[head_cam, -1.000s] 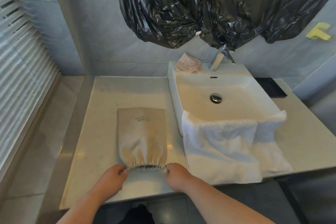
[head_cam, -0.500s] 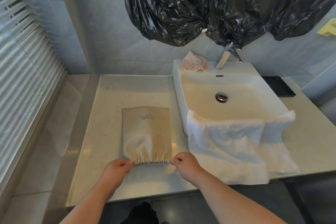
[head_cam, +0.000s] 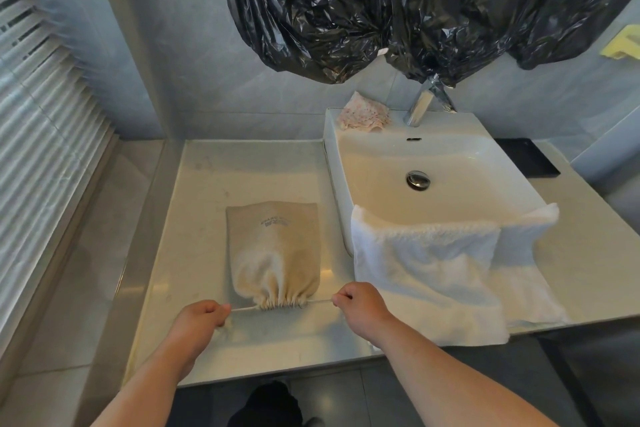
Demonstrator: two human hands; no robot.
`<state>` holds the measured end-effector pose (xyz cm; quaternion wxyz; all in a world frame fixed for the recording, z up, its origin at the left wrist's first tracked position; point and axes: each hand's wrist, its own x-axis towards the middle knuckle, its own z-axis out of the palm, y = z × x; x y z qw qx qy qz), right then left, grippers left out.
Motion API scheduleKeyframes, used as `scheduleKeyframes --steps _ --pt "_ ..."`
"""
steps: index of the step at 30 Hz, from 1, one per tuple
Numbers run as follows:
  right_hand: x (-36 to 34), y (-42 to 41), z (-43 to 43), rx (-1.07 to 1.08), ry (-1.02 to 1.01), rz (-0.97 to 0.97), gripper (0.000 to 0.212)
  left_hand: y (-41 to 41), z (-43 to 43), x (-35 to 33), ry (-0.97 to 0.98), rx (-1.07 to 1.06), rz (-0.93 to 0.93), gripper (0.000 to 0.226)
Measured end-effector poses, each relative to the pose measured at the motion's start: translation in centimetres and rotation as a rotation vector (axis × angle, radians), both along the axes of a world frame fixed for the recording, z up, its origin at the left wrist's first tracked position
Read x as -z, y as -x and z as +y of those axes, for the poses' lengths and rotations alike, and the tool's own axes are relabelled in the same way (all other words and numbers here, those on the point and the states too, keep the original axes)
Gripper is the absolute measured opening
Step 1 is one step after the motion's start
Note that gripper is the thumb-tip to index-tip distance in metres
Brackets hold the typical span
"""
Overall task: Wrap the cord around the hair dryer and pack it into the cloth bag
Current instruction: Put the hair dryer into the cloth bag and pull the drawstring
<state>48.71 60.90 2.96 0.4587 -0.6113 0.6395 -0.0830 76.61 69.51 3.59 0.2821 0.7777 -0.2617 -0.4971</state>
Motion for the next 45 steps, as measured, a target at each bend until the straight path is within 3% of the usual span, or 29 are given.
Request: scheduleKeyframes --steps 12,15,19,24,27,31,35,39,41,43,45 --pt "-0.2 0.8 -0.5 0.084 -0.044 -0.012 0.027 -0.5 0.3 0.3 -0.017 0.041 -0.108 0.034" --pt "-0.2 0.8 -0.5 0.114 -0.070 -0.035 0.026 0.1 -0.1 -0.1 0.014 0.119 -0.129 0.019" --pt "-0.5 0.7 -0.1 0.206 -0.056 -0.043 0.018 2.1 -1.9 -1.2 0.118 0.273 -0.222 0.069" --pt "-1.5 0.6 0.9 0.208 -0.297 -0.221 0.041 4.4 -4.7 -1.2 0.088 0.401 -0.242 0.078" --pt "-1.1 0.8 1.2 0.209 -0.326 -0.208 0.043 5.2 -4.9 -1.3 0.076 0.406 -0.282 0.068" --pt "-0.5 1.1 1.6 0.228 -0.346 -0.225 0.036 6.8 -3.3 -0.7 0.088 0.469 -0.367 0.037" --pt "-0.3 1.7 1.7 0.296 -0.322 -0.271 0.018 8.9 -1.6 0.2 0.082 0.550 -0.275 0.023" --pt "-0.4 2.3 1.1 0.377 -0.275 -0.265 0.014 7.8 -2.1 0.2 0.088 0.604 -0.214 0.004" --pt "-0.3 2.4 0.8 0.394 -0.235 -0.243 0.015 6.0 -3.2 -0.2 0.114 0.529 -0.235 0.011" --pt "-0.1 2.2 0.6 0.439 -0.166 -0.171 0.032 3.9 -4.4 -0.7 0.131 0.374 -0.277 0.017" --pt "-0.1 1.9 0.8 0.493 -0.067 -0.053 0.038 1.6 -5.9 -0.8 0.139 0.238 -0.369 0.011"
